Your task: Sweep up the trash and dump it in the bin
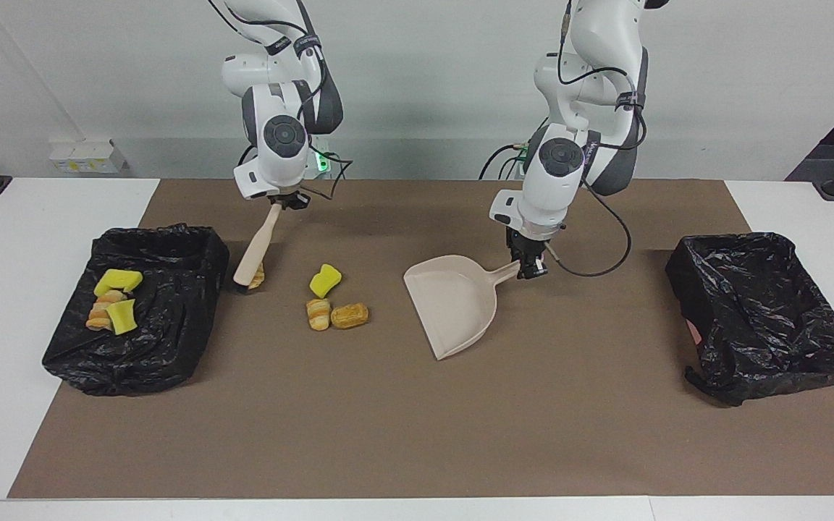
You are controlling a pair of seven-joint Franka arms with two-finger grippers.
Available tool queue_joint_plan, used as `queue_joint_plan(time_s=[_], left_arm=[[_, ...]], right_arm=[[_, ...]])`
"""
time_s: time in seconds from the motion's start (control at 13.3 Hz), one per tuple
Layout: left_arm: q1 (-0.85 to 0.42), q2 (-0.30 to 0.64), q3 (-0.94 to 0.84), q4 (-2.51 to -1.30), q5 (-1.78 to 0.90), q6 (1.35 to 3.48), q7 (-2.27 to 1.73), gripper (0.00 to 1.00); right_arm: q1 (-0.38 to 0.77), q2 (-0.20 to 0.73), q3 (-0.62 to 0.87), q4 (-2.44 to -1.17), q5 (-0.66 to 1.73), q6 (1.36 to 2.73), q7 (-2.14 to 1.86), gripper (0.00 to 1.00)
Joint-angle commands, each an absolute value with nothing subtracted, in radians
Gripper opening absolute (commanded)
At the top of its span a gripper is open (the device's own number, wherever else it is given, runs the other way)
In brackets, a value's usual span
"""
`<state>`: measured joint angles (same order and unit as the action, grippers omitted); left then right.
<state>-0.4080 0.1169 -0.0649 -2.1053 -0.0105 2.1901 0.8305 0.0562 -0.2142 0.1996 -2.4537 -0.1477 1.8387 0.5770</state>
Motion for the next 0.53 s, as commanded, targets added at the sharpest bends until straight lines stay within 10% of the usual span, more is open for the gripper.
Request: queue_joint_plan(time_s=[0.0,0.45], left_arm=[[-0.423,0.095,-0.055,-2.138,0.002,2.221,0.804,0.0],[-0.423,0.089,-0.055,-2.151,0.002,2.224,0.802,0.0]], right_arm=[[0.081,-0.21,0.207,-2.458,-0.054,1.939,0.453,0.0],[0.13,-0.072,0.207,-2.255,0.153,1.939,0.305,0.0]])
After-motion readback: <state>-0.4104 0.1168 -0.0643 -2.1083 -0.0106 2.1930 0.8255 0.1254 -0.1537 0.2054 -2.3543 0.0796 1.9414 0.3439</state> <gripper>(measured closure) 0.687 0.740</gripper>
